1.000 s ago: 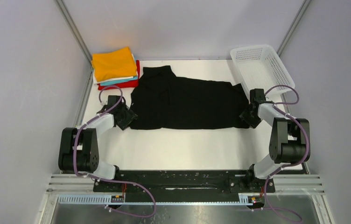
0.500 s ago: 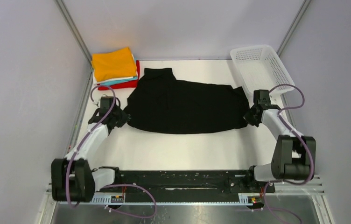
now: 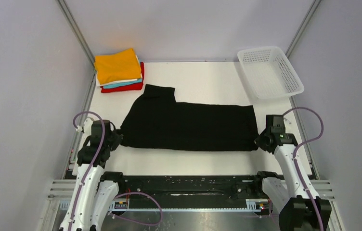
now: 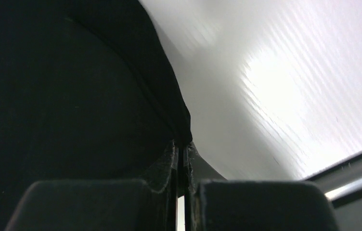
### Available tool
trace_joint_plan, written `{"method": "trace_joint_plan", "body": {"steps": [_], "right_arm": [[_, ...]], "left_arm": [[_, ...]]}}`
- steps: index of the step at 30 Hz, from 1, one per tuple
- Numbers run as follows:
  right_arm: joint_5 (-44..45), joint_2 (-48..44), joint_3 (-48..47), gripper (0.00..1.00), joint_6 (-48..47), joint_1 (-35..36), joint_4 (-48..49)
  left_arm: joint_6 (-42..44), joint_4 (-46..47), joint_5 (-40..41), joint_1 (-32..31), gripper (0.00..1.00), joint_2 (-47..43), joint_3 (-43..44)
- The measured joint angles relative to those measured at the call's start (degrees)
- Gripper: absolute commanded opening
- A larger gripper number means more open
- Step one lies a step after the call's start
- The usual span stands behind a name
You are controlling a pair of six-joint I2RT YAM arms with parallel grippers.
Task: Fold and stack the t-shirts
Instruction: Fold the flattened tshirt in 1/3 of the way, then grab the side of the flattened tshirt furthest away from the robot with both arms
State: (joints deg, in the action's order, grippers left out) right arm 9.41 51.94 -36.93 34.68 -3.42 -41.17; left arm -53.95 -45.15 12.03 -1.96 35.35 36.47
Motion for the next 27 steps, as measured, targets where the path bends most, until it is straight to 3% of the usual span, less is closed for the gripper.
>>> {"method": "trace_joint_plan", "body": {"steps": [4,5,6,7,8,11,13,17,21,24,27], "right_arm": [[-0.5,-3.5,6.3,0.22,2.7,0.0,-5.2],[-0.7,-4.2,7.1,0.32,3.5,0.0,-6.1],[-0.7,-5.1,7.5,0.46,4.2,0.0,-7.0],[-0.6,-5.7,7.6,0.54,4.8,0.0,-7.3],[-0.3,-6.4,7.6,0.64,5.4,0.0,-7.6],[1.3,-8.3,7.5,0.91,6.3,0.0,-8.6],[2.6,-9.4,6.8,0.97,6.4,0.0,-9.5],[5.5,-12.2,2.7,0.99,5.5,0.0,-11.1],[6.8,-14.1,-1.2,0.99,2.7,0.0,-9.5],[4.0,-13.6,-2.0,0.99,0.5,0.0,-5.2],[-0.2,-9.3,-2.8,0.98,-1.5,-0.1,-0.2]], "left_arm": [[-3.0,-6.0,1.4,0.0,0.09,-2.6,-3.7],[-3.9,-7.5,1.5,0.0,0.12,-3.2,-4.8],[-4.8,-8.9,1.5,0.0,0.21,-3.9,-5.5],[-5.5,-9.8,1.6,0.0,0.75,-4.4,-5.8],[-6.3,-10.7,1.7,0.0,0.96,-5.0,-6.0],[-8.5,-12.5,3.1,0.0,0.99,-7.4,-5.9],[-9.3,-13.8,4.4,0.1,0.99,-9.5,-5.0],[-10.0,-15.2,7.3,0.1,0.99,-12.5,-0.1],[-6.6,-9.6,6.6,0.1,0.99,-11.4,4.5],[-2.6,-3.4,0.8,0.2,0.99,-3.4,6.4],[2.3,2.2,-5.7,-1.2,0.99,14.1,12.3]]}}
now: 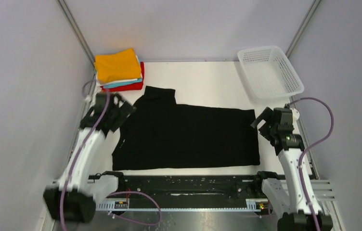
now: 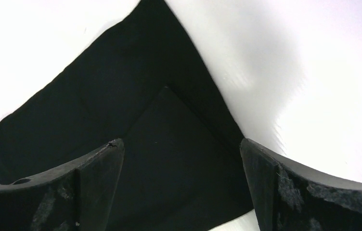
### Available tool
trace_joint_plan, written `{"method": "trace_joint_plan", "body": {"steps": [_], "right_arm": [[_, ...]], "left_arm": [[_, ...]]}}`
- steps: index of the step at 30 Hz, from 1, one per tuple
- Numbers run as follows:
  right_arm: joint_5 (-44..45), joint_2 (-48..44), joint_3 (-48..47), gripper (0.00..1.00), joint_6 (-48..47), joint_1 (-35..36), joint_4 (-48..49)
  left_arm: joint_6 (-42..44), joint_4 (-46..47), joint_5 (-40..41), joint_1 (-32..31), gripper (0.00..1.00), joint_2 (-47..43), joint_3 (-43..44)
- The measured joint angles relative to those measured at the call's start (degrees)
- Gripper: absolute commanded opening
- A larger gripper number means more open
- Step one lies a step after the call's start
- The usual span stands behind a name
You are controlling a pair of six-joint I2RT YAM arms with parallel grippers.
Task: Fold and stack the t-shirts
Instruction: Grab the side of the flattened tshirt furthest away from the robot with both arms
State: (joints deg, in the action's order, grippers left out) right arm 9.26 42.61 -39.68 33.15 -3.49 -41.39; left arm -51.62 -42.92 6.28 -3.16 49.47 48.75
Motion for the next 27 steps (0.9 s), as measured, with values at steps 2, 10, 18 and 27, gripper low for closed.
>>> {"method": "trace_joint_plan", "body": {"steps": [2,10,18,27], "right_arm": [[-1.8,4.8,-1.5,0.99,-1.1,0.0,2.2],[-4.3,24.3,-8.9,0.99,-4.8,0.6,8.6],[-1.9,33.2,-12.7,0.99,-7.2,3.0,11.0],[-0.7,41.7,-18.5,0.99,-8.3,3.0,12.1]], "left_arm": [[3.2,2.8,-1.0,-2.8,0.99,13.6,6.7],[15.4,-1.4,0.9,-9.4,0.94,58.4,48.9],[24.3,-7.9,4.2,-9.1,0.85,86.0,82.2],[27.2,-8.5,6.4,-9.1,0.76,89.2,80.1]]}}
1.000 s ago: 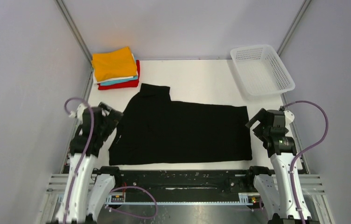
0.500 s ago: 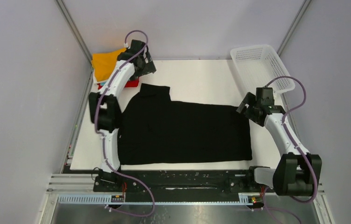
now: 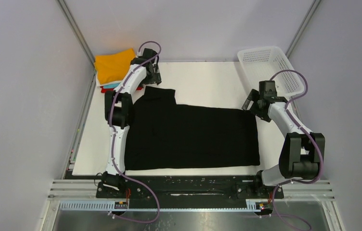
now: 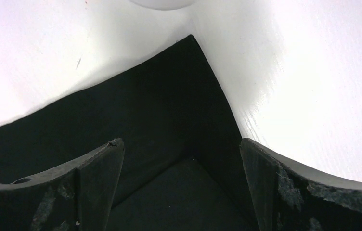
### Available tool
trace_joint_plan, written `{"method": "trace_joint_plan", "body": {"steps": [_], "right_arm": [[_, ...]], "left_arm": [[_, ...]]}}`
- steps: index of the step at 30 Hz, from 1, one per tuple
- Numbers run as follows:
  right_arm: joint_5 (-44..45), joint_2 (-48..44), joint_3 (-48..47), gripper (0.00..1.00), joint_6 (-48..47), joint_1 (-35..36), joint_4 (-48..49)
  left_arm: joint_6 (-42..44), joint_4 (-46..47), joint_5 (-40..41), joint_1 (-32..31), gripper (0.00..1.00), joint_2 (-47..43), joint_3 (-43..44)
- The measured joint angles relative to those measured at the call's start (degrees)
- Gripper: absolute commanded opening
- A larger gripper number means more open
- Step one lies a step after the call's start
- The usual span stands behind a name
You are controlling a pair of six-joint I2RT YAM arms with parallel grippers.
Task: Fold and stack the t-shirts
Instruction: Grab the side of the flattened tshirt furthest away from the robot with both arms
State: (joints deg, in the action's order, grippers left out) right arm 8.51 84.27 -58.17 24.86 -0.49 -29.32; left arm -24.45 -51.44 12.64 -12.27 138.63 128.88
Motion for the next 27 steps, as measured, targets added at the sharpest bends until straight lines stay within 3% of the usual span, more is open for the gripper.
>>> {"method": "trace_joint_plan", "body": {"steps": [7,18,21,25,27], "right_arm": [[0.3,1.3,0.0,0.99,-0.5,0.0,-0.3],[0.4,1.4,0.0,0.99,-0.7,0.0,-0.3],[0.4,1.4,0.0,0.99,-0.7,0.0,-0.3],[0.5,1.5,0.0,0.99,-0.9,0.0,-0.3],[0.5,1.7,0.0,0.99,-1.0,0.0,-0.3]], "left_arm": [[0.6,0.6,0.6,0.5,0.68,4.6,0.4],[-0.2,1.1,-6.5,4.3,0.51,5.1,0.1],[-0.2,1.0,-6.6,4.3,0.39,5.1,0.1],[-0.4,1.0,-7.1,4.3,0.12,5.1,0.1],[-0.7,1.2,-7.8,4.3,0.06,5.1,0.1]]}}
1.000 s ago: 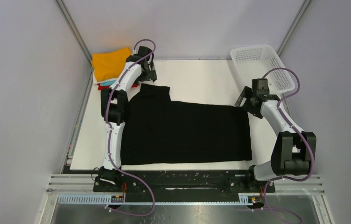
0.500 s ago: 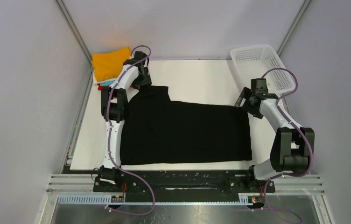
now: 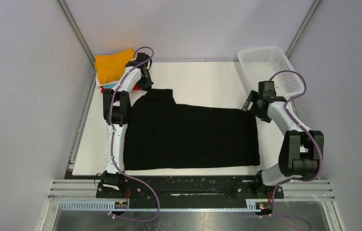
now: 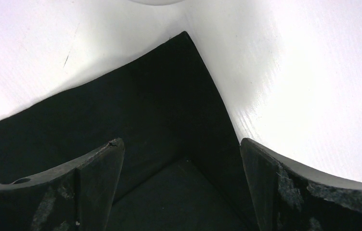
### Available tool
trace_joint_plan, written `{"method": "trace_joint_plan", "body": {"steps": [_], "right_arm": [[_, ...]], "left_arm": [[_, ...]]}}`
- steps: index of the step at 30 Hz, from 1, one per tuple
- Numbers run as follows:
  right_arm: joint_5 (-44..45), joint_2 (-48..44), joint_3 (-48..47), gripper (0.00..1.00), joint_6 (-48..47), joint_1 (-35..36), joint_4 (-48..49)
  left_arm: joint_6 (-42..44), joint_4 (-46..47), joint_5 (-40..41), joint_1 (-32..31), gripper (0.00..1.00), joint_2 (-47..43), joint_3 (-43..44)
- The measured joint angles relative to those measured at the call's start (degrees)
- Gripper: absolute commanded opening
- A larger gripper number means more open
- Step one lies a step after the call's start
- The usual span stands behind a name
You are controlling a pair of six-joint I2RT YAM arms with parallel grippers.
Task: Fold and stack the t-shirts
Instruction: Grab the side of the flattened tshirt furthest away from the robot with both arms
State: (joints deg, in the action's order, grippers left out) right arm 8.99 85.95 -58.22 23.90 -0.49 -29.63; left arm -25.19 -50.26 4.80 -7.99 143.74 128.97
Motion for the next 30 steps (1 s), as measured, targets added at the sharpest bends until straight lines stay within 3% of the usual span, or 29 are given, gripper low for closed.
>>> {"method": "trace_joint_plan", "body": {"steps": [9,20,30], "right_arm": [[1.4,2.1,-1.5,0.96,-0.3,0.0,-0.4],[5.6,18.8,-19.4,0.84,2.3,1.4,-6.2],[8.0,29.4,-26.7,0.76,5.8,6.0,-13.3]], "left_arm": [[0.2,0.5,-0.2,-0.2,0.00,0.0,0.1],[1.5,3.6,-0.5,-0.4,0.00,0.8,3.0],[2.3,5.8,-2.3,-0.4,0.00,0.4,2.8]]}}
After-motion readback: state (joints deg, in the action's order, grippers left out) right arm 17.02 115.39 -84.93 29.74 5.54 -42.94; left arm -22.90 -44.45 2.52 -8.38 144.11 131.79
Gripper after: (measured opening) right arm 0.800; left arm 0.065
